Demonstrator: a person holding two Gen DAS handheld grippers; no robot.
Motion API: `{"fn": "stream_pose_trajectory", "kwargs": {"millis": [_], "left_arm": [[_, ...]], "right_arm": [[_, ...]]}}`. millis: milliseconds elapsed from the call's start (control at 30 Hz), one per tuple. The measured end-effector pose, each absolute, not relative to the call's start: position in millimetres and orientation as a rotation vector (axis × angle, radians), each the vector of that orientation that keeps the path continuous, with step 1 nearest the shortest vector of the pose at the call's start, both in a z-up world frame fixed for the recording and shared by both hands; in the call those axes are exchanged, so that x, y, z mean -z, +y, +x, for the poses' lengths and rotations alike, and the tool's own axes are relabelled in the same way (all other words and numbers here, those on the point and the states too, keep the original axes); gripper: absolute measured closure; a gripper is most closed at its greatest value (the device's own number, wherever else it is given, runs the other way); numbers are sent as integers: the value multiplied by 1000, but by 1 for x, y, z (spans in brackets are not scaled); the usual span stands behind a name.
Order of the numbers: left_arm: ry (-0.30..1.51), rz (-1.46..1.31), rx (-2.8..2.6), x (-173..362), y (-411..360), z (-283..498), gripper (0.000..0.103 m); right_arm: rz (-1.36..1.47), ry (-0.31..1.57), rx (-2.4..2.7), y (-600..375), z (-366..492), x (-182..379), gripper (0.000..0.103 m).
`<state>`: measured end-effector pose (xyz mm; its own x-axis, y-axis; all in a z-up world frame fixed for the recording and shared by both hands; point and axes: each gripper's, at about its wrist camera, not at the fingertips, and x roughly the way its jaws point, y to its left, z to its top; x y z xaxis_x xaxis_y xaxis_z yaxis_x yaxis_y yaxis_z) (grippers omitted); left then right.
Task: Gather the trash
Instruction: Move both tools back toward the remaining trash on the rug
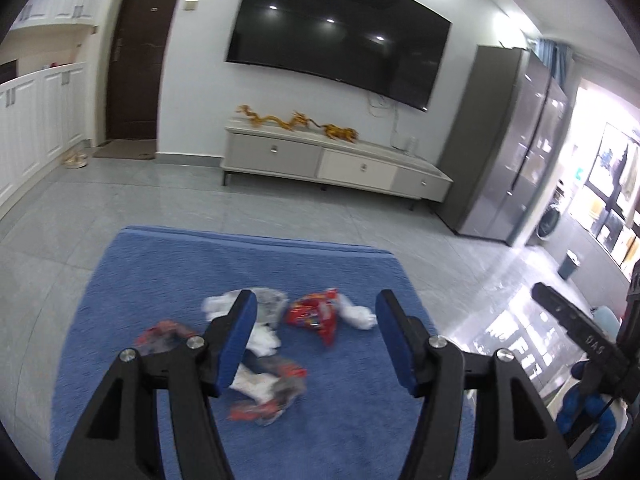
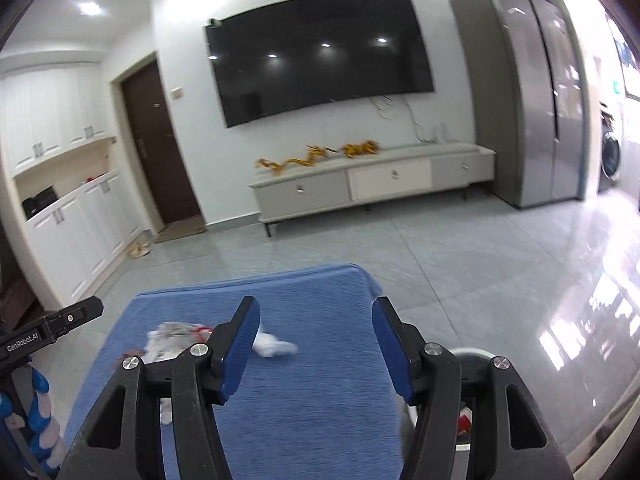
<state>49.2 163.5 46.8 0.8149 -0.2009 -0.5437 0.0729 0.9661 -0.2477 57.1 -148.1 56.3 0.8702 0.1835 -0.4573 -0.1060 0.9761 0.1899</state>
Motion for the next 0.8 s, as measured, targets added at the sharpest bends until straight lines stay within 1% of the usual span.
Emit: {"fn": "stream_pose_trajectory", "kwargs": {"millis": [100, 267, 500, 567, 800], "left_arm": [[587, -254, 90, -45, 200, 30, 43], [559, -285, 17, -43, 240, -1, 43], [550, -297, -56, -41, 257, -23, 43], [555, -306, -68, -38, 261, -25, 42], [587, -329, -73, -21, 263, -29, 41]], "right_arm": [[141, 471, -188, -131, 52, -65, 44], [112, 447, -237, -112, 46, -73, 44], [95, 426, -270, -109, 40, -76, 43], [99, 423, -276, -115, 37, -74, 40], [93, 445, -273, -119, 33, -64, 40]]}}
